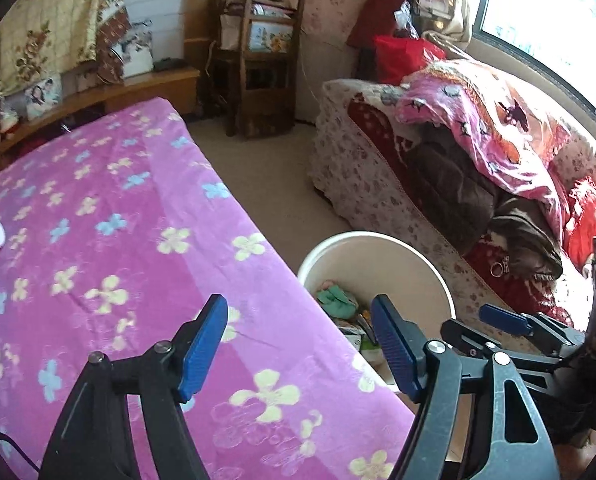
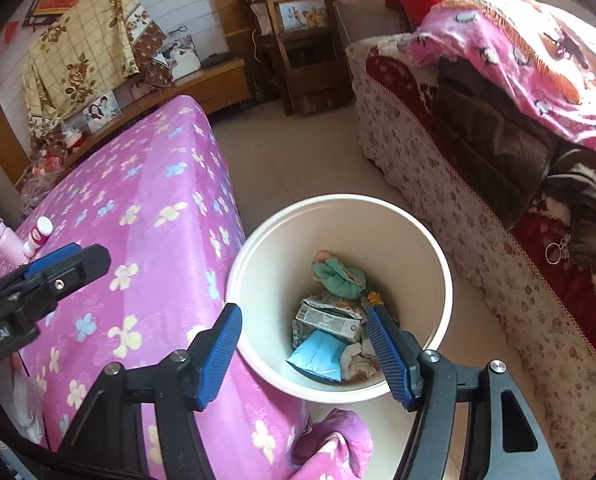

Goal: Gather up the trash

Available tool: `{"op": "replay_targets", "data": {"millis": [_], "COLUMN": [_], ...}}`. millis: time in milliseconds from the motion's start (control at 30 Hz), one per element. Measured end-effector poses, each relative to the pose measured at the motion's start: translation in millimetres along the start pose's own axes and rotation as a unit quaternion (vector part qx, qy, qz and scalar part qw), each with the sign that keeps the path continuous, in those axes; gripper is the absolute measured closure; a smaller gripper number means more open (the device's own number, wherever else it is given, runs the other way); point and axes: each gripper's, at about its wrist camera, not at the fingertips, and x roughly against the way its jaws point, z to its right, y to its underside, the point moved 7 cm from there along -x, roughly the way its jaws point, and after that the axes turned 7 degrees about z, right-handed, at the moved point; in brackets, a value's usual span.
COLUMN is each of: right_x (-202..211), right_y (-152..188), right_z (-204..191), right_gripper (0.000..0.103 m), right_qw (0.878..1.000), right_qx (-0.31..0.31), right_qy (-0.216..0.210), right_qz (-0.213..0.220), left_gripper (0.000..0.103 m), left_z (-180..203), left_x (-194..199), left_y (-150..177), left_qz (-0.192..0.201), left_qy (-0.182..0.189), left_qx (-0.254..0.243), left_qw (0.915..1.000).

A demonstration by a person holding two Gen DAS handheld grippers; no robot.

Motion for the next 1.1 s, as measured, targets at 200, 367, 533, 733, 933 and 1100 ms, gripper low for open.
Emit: {"op": "replay_targets", "data": {"millis": [200, 367, 533, 733, 933, 1100], "right_x": [30.0, 57.2, 87.1, 120.2, 139.7, 152.4], "right_y": [-4.3, -9.3, -13.7, -21.1, -20.8, -18.7], "right_z": [-17.4, -26.1, -31.9, -42.0, -47.4, -53.8], "right_gripper": [0.034, 0.034, 0.033, 0.026, 0.026, 0.026], "right_qw": [0.999, 0.997, 0.994, 0.989, 0.986, 0.983], "right_qx": [0.014, 0.001, -0.006, -0.006, -0.007, 0.002], "right_qy": [0.013, 0.020, 0.029, 0.030, 0.032, 0.038], "right_qz": [0.039, 0.072, 0.108, 0.147, 0.166, 0.178], "left_gripper": [0.028, 0.019, 0.017, 0.017, 0.017, 0.017], "left_z": [-14.3, -21.4, -21.2, -20.6, -22.2, -25.0], "left_x": [31.3, 64.2, 98.1, 132.1, 154.6, 166.3], "left_y": [-4.5, -9.4, -15.1, -15.8, -15.9, -13.1], "left_qz": [0.034, 0.074, 0.122, 0.165, 0.189, 0.199], "left_qy": [-0.021, -0.029, -0.040, -0.041, -0.054, -0.054], "left_qx": [0.007, 0.001, -0.021, -0.025, -0.036, -0.028], "left_qw": [0.9992, 0.9968, 0.9915, 0.9851, 0.9799, 0.9782]}}
